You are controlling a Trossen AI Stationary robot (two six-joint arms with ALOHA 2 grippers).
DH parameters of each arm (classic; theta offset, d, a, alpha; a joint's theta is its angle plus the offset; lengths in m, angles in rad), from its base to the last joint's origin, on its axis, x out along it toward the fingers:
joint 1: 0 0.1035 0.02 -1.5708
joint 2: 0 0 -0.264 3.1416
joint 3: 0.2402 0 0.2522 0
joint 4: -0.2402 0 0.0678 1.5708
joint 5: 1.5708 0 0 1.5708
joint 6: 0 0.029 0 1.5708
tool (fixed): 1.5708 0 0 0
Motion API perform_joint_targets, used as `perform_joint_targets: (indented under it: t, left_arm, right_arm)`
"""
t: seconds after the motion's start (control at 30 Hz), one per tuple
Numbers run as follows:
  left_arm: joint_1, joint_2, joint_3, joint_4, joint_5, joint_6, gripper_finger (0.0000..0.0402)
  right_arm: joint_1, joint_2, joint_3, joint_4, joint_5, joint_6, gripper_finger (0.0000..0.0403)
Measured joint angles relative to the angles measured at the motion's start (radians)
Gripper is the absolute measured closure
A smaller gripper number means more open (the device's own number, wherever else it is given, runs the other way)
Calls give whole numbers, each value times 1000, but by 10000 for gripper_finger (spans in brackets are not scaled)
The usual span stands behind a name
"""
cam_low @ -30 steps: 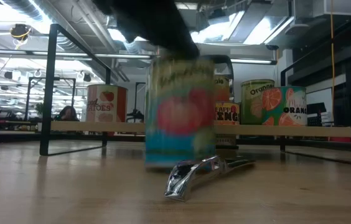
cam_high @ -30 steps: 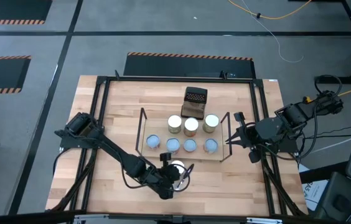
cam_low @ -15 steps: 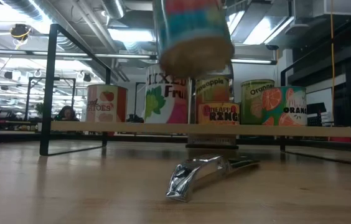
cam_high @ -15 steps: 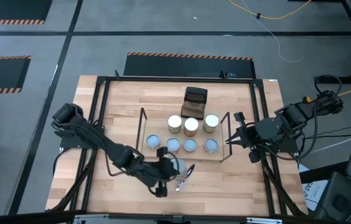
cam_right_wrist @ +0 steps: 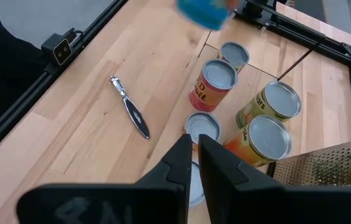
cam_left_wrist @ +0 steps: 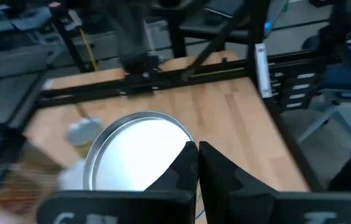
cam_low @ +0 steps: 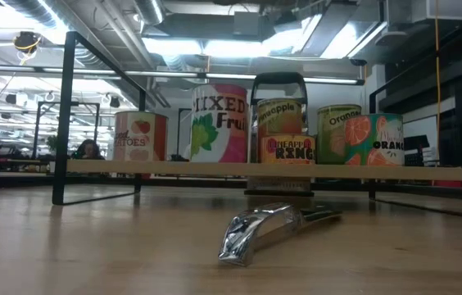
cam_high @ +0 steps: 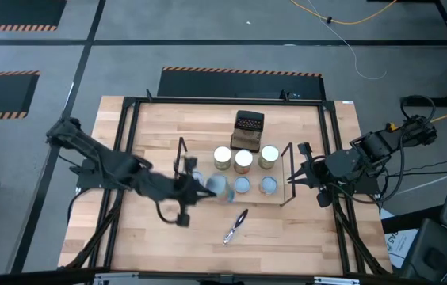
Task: Pick and place cans onto a shelf
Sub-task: Put the canned tomatoes on the shelf
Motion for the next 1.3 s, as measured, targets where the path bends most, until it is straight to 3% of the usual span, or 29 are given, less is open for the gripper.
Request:
perform_joint_targets:
  t: [0.37, 0.77, 1.03, 1.3]
  left_arm:
    - [182, -172, 1, -183, 14, 143, 401]
    - [395, -150, 0, -392, 159, 145, 401]
    - [450, -111, -54, -416, 191, 141, 401]
    - [494, -112, -167, -323, 256, 118, 401]
  right_arm:
    - [0, 0, 0, 0, 0, -27, 369]
    - [0, 0, 0, 2, 0, -72, 369]
    - [0, 0, 0, 2, 0, -71, 369]
    - [0, 0, 0, 2, 0, -72, 369]
